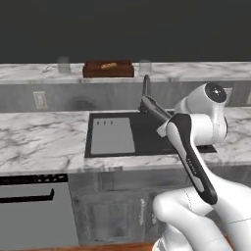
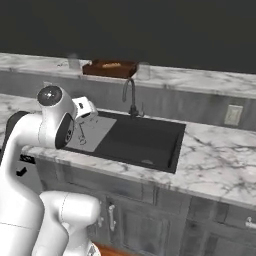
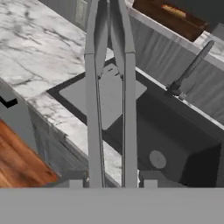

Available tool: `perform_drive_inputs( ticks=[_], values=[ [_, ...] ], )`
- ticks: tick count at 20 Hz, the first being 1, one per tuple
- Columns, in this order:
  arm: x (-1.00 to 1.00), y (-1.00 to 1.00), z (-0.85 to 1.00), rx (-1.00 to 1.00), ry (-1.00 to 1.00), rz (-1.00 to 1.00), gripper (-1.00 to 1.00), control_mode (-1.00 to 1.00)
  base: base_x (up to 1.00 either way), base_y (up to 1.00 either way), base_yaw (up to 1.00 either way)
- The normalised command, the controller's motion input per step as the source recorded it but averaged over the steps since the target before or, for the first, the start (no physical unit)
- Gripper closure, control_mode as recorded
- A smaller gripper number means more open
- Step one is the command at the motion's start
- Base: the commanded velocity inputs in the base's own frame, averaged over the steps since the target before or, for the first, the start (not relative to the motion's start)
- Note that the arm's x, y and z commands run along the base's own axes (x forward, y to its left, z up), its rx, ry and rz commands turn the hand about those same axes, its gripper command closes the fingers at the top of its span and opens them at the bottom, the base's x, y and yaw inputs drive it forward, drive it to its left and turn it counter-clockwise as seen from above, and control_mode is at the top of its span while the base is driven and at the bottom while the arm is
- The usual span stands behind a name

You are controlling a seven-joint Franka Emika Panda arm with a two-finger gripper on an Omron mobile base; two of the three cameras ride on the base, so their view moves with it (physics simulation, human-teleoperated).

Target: Take the tongs from the drawer on the right and place them on the dining counter next to the tray containing the hot dog.

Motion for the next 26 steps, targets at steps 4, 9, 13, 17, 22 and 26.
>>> perform_drive_inputs(
  ticks=[4, 9, 13, 17, 22, 26],
  values=[
    [0.0, 0.0, 0.0, 0.0, 0.0, 0.0, 1.0, 1.0, -0.29, 1.0, -0.01],
    [0.0, 0.0, 0.0, 0.0, 0.0, 0.0, 1.0, 1.0, -0.46, 1.0, -0.01],
    [0.0, 0.0, 0.0, 0.0, 0.0, 0.0, 1.0, 1.0, -0.43, 1.0, 0.0],
    [0.0, 0.0, 0.0, 0.0, 0.0, 0.0, 1.0, 1.0, -0.27, 1.0, 0.0],
    [0.0, 0.0, 0.0, 0.0, 0.0, 0.0, 1.0, 1.0, -0.05, 1.0, 0.0],
    [0.0, 0.0, 0.0, 0.0, 0.0, 0.0, 1.0, 1.0, 0.0, 1.0, -0.02]
  ],
)
